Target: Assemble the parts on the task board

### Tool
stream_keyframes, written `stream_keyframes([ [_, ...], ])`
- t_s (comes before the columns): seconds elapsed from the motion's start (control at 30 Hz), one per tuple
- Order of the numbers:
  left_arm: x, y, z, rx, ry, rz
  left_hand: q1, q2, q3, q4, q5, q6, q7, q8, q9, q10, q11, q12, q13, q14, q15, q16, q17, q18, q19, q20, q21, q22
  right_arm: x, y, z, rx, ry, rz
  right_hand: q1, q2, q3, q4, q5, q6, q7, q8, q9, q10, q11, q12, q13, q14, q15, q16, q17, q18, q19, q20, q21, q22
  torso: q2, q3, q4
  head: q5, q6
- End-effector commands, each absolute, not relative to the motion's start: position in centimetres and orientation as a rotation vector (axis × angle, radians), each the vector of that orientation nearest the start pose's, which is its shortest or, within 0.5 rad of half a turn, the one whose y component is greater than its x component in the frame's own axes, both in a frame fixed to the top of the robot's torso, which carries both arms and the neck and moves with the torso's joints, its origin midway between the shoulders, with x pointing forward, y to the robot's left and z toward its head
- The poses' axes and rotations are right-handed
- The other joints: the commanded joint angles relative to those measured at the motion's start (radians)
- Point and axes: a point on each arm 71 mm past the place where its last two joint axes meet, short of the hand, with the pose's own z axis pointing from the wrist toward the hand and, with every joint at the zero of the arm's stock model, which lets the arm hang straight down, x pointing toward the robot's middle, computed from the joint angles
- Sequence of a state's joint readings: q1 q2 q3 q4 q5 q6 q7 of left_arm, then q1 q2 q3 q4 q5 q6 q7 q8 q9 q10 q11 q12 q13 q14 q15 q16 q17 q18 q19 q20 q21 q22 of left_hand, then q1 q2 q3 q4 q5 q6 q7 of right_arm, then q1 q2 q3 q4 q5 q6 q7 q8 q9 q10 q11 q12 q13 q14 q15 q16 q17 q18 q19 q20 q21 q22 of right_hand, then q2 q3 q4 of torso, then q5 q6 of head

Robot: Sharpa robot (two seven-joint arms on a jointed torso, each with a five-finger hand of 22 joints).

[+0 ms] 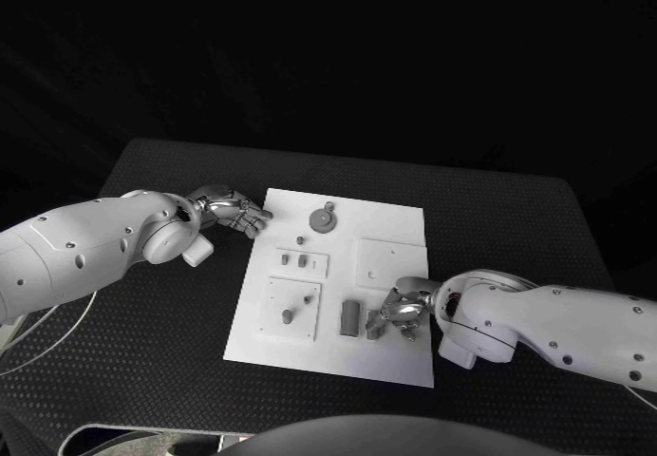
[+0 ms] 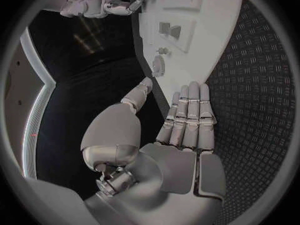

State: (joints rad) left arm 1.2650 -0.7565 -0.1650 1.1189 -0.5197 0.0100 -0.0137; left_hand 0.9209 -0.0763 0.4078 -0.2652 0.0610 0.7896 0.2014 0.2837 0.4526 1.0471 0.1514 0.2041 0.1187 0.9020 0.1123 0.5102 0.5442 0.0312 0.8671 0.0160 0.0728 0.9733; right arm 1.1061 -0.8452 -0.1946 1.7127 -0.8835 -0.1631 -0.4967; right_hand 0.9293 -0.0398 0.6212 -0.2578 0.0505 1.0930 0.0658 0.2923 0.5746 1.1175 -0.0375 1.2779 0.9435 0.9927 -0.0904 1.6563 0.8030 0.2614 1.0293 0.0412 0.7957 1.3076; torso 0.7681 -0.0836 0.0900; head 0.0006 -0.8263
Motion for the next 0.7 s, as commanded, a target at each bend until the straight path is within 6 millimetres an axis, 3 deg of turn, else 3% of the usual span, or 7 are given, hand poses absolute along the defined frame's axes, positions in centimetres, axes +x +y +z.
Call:
stream_keyframes([
  [0.03,53.51,28.08,-24.01,-0.732,2.069,-0.899,0.000,0.007,-0.001,-0.007,-0.006,0.000,0.004,0.006,-0.001,-0.003,-0.002,0.005,0.001,-0.001,0.003,-0.004,0.002,-0.010,-0.006,-0.001,-0.002,0.000,38.42,-16.96,-29.94,0.397,2.455,0.616,-0.013,0.002,0.040,-0.033,0.002,0.001,0.007,0.000,-0.002,0.002,0.001,0.004,0.002,-0.001,-0.008,0.009,-0.001,0.000,0.001,0.002,0.001,0.017,-0.001,0.0000,0.0006,0.000,-0.002],
  [0.5,53.51,28.18,-24.02,-0.734,2.069,-0.895,-0.001,0.006,-0.001,-0.007,-0.006,0.000,0.004,0.006,-0.001,-0.003,-0.002,0.005,0.001,-0.001,0.003,-0.004,0.002,-0.010,-0.006,-0.001,-0.002,0.000,38.26,-16.68,-30.17,0.399,2.465,0.633,-0.071,-0.039,0.054,-0.011,0.003,-0.001,0.011,-0.005,-0.010,-0.003,0.006,-0.001,0.000,-0.006,-0.009,0.004,-0.003,0.000,0.004,0.004,-0.005,0.014,-0.001,-0.0006,-0.0004,0.003,-0.003],
  [0.6,53.50,28.18,-24.02,-0.734,2.070,-0.895,-0.001,0.006,-0.002,-0.007,-0.006,0.000,0.004,0.006,-0.001,-0.003,-0.002,0.004,0.001,-0.001,0.003,-0.004,0.002,-0.010,-0.006,-0.001,-0.002,0.000,38.25,-16.67,-30.18,0.400,2.467,0.636,-0.089,-0.057,0.058,0.007,0.003,-0.002,0.012,-0.006,-0.011,-0.003,0.007,-0.002,-0.001,-0.006,-0.009,0.003,-0.004,0.000,0.006,0.004,-0.006,0.013,-0.001,-0.0008,0.0003,0.002,-0.002],
  [0.7,53.50,28.18,-24.02,-0.734,2.071,-0.895,-0.001,0.006,-0.002,-0.007,-0.006,0.000,0.004,0.006,-0.001,-0.004,-0.002,0.004,0.001,-0.001,0.003,-0.004,0.002,-0.010,-0.006,-0.001,-0.002,0.000,38.25,-16.68,-30.19,0.400,2.467,0.640,-0.111,-0.096,0.069,0.044,0.003,-0.002,0.012,-0.006,-0.014,-0.004,0.007,-0.003,-0.002,-0.007,-0.010,0.002,-0.005,0.000,0.007,0.003,-0.009,0.012,-0.001,-0.0003,0.0006,0.002,-0.002],
])
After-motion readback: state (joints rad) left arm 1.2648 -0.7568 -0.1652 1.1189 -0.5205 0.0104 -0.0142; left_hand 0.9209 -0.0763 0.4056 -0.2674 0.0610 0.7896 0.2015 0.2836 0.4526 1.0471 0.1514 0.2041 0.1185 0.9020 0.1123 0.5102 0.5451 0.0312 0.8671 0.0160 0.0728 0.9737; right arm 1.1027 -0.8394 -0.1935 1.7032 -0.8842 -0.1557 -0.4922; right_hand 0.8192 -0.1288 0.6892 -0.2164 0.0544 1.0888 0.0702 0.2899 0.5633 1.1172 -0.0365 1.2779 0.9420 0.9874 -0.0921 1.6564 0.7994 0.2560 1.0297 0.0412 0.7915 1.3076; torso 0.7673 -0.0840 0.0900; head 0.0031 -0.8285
